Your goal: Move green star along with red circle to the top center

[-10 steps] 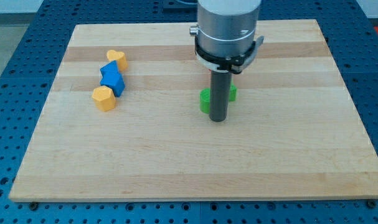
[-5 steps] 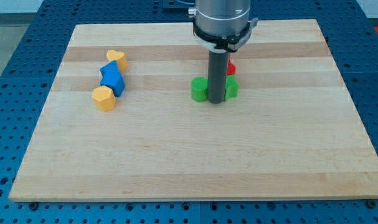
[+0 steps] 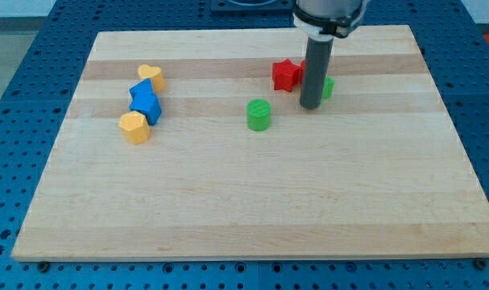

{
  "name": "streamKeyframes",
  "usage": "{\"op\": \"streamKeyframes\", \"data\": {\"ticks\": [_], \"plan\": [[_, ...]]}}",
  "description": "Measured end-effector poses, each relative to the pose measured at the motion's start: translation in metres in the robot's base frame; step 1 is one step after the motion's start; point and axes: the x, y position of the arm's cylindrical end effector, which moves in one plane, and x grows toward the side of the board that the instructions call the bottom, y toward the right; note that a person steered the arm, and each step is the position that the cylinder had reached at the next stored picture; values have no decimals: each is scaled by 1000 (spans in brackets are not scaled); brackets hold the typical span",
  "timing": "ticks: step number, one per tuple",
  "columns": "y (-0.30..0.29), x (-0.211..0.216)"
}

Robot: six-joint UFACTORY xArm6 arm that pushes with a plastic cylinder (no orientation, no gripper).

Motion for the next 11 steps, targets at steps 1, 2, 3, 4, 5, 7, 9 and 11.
{"op": "streamKeyframes", "data": {"ticks": [1, 2, 3, 4, 5, 7, 9, 11], "plan": [[7, -18], [14, -39], [18, -57], [19, -60], [22, -60], [43, -53], [72, -76], [61, -118]]}}
